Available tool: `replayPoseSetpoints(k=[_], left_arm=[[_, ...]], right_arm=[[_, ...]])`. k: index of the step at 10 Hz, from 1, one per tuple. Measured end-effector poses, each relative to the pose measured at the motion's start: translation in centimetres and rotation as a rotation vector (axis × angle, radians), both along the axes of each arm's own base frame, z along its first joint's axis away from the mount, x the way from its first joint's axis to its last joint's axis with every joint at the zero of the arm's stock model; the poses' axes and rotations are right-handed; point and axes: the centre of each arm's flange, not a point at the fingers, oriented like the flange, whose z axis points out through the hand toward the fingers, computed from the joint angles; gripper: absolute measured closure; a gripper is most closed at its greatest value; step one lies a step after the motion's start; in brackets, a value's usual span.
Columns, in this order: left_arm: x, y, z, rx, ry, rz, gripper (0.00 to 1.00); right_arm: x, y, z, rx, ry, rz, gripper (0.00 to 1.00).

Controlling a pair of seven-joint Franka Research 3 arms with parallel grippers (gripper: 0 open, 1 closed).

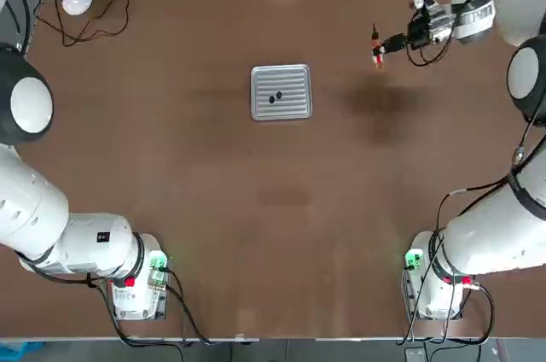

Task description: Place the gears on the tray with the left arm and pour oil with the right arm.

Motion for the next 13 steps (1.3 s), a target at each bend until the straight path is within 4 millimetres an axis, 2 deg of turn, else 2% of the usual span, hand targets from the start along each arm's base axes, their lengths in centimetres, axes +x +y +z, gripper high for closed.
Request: replayPoseSetpoints(k=[1,3,5,8,10,11,13], left_arm=[[0.0,0.1,0.0,0.0,-0.002,0.002,0.01],[0.1,0.2,0.1,-0.001,-0.01,0.003,0.01],[0.1,0.3,0.3,-0.002,-0.018,-0.006,0.01],[0.1,0.6,0.5,-0.003,-0.022,-0.026,0.01],[0.0,0.6,0.6,-0.003,-0.024,-0.026,0.01],[0.0,0.6,0.7,-0.003,-0.025,-0.026,0.01],[0.0,0.6,0.8,-0.003,-0.026,-0.027,0.01]], right_arm=[[-0.3,-2.6,0.0,-0.008,-0.098,0.014,0.69],[-0.9,-6.6,-0.1,-0.029,-0.306,0.058,0.69],[-2.8,-9.5,-0.8,0.001,-0.448,0.096,0.69],[-5.9,-13.5,-3.4,-0.002,-0.656,0.131,0.69],[-7.6,-15.1,-6.5,0.046,-0.729,0.154,0.69],[-7.9,-15.6,-8.3,0.067,-0.735,0.16,0.69],[-7.6,-15.9,-10.5,0.124,-0.704,0.165,0.69]])
